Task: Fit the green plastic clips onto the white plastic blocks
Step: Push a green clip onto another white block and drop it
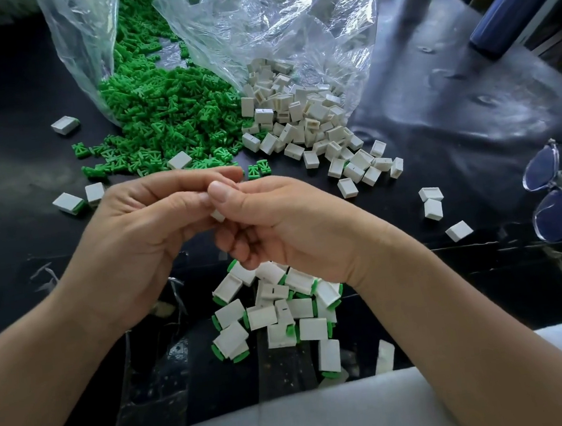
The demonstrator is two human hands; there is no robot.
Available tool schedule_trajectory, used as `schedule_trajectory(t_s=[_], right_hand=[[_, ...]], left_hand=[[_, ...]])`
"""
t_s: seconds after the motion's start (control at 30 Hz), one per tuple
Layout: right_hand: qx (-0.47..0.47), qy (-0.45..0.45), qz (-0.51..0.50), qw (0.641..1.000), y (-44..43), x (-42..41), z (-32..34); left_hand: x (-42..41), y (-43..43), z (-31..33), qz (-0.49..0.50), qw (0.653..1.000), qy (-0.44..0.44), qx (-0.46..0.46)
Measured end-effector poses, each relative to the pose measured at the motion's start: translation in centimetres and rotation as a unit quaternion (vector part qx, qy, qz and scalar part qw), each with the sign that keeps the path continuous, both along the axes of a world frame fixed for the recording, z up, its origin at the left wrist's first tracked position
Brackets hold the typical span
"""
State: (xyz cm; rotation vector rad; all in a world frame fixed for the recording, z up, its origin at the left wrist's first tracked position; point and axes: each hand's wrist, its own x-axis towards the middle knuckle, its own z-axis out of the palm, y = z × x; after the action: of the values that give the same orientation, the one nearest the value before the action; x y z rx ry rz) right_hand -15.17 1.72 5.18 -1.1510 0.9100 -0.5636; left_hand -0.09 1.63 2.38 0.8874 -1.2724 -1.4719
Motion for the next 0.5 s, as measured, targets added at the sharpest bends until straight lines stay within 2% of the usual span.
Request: schedule_trajectory(t_s=[0.13,0.27,0.5], right_hand=[[0.014,-0.048,-0.016,0.999,0.01,0.08,0.08],[0.011,-0.029,-0.007,1.0,0.11,0.26,-0.04],[-0.028,0.018,-0.012,0.999,-0.03,0.28,-0.38]], left_hand=[[0.33,-0.21,-0.5,-0.014,0.998,-0.053,-0.034],[0.34,-0.26,-0.61,-0.011,0.995,-0.081,-0.05],[0.11,0.0,-0.37,-0.028,0.998,-0.038,-0.041]])
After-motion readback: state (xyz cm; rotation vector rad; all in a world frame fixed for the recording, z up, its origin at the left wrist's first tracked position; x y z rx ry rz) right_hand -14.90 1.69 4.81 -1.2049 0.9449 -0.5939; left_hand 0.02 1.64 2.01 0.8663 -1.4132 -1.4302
